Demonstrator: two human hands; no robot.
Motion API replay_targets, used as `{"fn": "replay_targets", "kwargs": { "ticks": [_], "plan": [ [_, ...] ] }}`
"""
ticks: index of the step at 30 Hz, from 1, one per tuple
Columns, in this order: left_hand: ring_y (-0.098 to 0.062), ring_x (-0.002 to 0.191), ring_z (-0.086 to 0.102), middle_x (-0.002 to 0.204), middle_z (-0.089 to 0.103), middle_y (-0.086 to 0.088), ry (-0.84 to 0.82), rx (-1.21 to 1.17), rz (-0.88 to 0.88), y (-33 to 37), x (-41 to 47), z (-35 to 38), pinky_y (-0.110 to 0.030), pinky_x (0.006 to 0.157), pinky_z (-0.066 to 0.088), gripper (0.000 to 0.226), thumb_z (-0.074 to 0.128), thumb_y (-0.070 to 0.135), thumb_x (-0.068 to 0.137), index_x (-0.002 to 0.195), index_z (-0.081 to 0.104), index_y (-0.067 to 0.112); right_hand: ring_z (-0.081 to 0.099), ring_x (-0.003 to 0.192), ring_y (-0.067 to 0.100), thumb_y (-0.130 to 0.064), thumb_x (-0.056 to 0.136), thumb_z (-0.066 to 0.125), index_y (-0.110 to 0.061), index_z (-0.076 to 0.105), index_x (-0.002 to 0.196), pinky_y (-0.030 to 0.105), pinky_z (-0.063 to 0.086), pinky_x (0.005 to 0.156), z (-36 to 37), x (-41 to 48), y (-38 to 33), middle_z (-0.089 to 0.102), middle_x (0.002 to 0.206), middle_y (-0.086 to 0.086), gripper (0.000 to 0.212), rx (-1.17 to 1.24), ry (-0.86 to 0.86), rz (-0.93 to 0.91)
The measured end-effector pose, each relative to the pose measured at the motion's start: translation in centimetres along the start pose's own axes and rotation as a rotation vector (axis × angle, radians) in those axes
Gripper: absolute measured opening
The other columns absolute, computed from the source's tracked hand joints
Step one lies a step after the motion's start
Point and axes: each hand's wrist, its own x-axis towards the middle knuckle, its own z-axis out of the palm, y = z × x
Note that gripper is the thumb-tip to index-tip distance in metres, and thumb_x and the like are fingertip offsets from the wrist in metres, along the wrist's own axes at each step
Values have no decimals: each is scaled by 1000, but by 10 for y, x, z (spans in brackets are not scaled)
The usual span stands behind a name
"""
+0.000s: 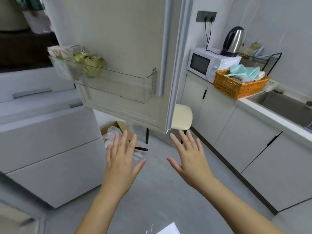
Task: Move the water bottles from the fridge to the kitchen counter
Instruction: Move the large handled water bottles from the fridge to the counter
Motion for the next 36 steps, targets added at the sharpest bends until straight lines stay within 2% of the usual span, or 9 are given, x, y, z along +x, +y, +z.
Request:
{"fn": "replay_targets", "kwargs": {
  "ticks": [5, 9, 11, 15, 20, 25, 31, 36],
  "plan": [
    [-20, 147, -15, 163, 1, -3, 16, 60, -16, -73, 3, -34, -45, 119, -1, 80, 48, 56, 90, 154, 12, 24, 0, 152, 30, -61, 94, 28, -29, 12, 156, 51, 10, 121, 5, 43, -76, 8, 165, 5, 72, 3, 55, -54],
    [-30, 149, -2, 162, 10, -9, 45, 90, -21, -141, 5, -76, -52, 119, 9, 79, 52, 53, 89, 153, 21, 18, 13, 150, 34, -54, 95, 47, -23, 26, 154, 55, 18, 118, 15, 84, -153, 21, 162, 10, 70, 39, 120, -85],
    [-32, 149, 0, 161, 11, -11, 45, 121, -41, -176, 4, -93, -54, 119, 11, 80, 52, 53, 89, 153, 22, 17, 9, 151, 32, -54, 96, 44, -24, 21, 155, 54, 15, 120, 22, 104, -189, 16, 163, 9, 70, 30, 125, -107],
    [-29, 149, -8, 163, 4, -9, 49, 164, -79, -238, 4, -121, -51, 120, 7, 80, 38, 59, 89, 155, 15, 18, -1, 152, 29, -59, 97, 31, -28, 11, 156, 51, 6, 121, 32, 137, -251, 7, 165, 5, 70, 24, 110, -143],
    [-33, 149, 4, 160, 16, -13, 99, 170, -114, -287, 6, -145, -55, 117, 19, 79, 52, 53, 89, 153, 25, 14, -4, 152, 27, -55, 99, 38, -29, 12, 157, 48, 1, 121, 39, 166, -301, 6, 165, 4, 69, 21, 85, -199],
    [-31, 150, -2, 162, 11, -12, 98, 209, -153, -324, 14, -155, -51, 119, 11, 80, 44, 57, 89, 154, 17, 18, 2, 152, 31, -51, 98, 44, -26, 18, 156, 52, 8, 120, 48, 202, -336, 10, 165, 7, 68, 41, 78, -254],
    [-28, 150, -7, 162, 7, -10, 137, 260, -216, -376, 36, -167, -51, 120, 9, 81, 49, 56, 89, 154, 19, 17, -1, 152, 30, -59, 96, 29, -29, 10, 156, 48, 2, 119, 71, 260, -373, 5, 165, 6, 70, 32, 100, -352],
    [-25, 149, -15, 163, 1, -7, 174, 314, -280, -425, 79, -174, -47, 119, 1, 81, 43, 59, 90, 155, 11, 21, -10, 151, 27, -56, 99, 34, -31, 5, 157, 50, 0, 120, 93, 331, -402, 0, 166, 5, 70, 74, 102, -414]
  ]
}}
